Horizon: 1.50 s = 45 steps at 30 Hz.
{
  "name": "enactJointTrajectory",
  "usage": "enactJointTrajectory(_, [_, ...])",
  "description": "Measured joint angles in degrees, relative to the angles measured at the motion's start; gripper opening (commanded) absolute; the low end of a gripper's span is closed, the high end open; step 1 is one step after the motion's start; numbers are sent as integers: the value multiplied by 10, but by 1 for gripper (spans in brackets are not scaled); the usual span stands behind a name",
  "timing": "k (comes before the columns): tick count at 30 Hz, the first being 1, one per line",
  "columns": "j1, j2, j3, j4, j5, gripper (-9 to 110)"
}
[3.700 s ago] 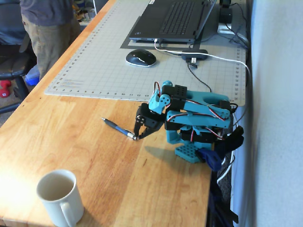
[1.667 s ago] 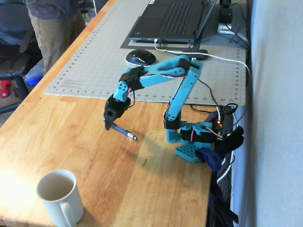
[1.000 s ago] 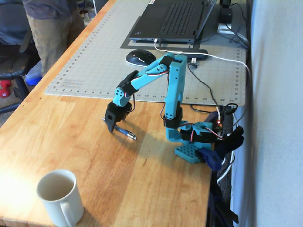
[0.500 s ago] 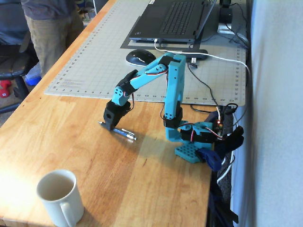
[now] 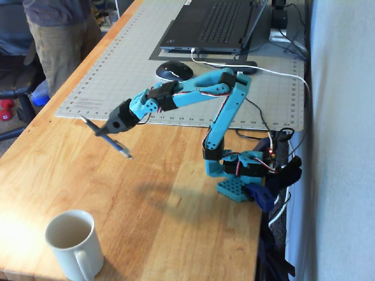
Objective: Grasp a pen and put it in a mug.
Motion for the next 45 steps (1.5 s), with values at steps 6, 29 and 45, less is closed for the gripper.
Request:
enactJointTrajectory(6, [-81,4,57,-286,0,1])
enactJointTrajectory(29, [-451,-132,63,-644,0,1])
enactJointTrajectory(45, [-452,-236,-56,-644,0,1])
